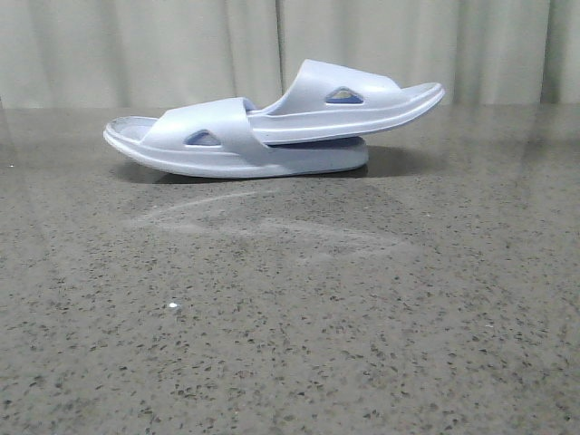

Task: Insert blue slippers together front up

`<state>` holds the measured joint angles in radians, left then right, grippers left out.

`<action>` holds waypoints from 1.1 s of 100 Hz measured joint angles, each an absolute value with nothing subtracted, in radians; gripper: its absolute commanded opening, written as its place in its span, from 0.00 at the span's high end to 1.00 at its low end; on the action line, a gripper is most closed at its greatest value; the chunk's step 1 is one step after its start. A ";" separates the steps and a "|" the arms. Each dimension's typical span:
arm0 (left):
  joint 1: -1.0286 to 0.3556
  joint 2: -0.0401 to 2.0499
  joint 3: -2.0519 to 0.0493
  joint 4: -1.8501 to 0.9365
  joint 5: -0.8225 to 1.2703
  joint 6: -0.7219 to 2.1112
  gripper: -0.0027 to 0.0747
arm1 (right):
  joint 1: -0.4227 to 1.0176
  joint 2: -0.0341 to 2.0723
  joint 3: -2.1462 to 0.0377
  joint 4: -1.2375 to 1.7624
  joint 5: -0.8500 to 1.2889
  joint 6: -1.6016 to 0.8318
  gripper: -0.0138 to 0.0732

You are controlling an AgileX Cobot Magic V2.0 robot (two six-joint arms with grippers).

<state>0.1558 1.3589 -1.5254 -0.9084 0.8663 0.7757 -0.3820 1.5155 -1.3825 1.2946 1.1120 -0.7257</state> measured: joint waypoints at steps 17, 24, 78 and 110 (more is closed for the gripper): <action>0.156 1.242 -1.506 -0.797 0.807 0.762 0.95 | -0.382 1.388 -1.378 1.219 1.057 -0.723 0.95; 0.156 1.201 -1.482 -0.793 0.784 0.761 0.95 | -0.382 1.338 -1.357 1.216 1.035 -0.723 0.95; -0.124 0.876 -1.197 -0.493 0.641 0.746 0.95 | -0.034 1.034 -1.185 0.806 0.876 -0.720 0.94; -0.166 0.503 -0.718 -0.486 0.381 0.654 0.95 | 0.034 0.703 -0.807 0.697 0.587 -0.633 0.94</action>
<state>-0.1662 0.5028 -0.7184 -0.4859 0.3812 0.6544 0.0339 0.7030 -0.8071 0.6968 0.5872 -0.6333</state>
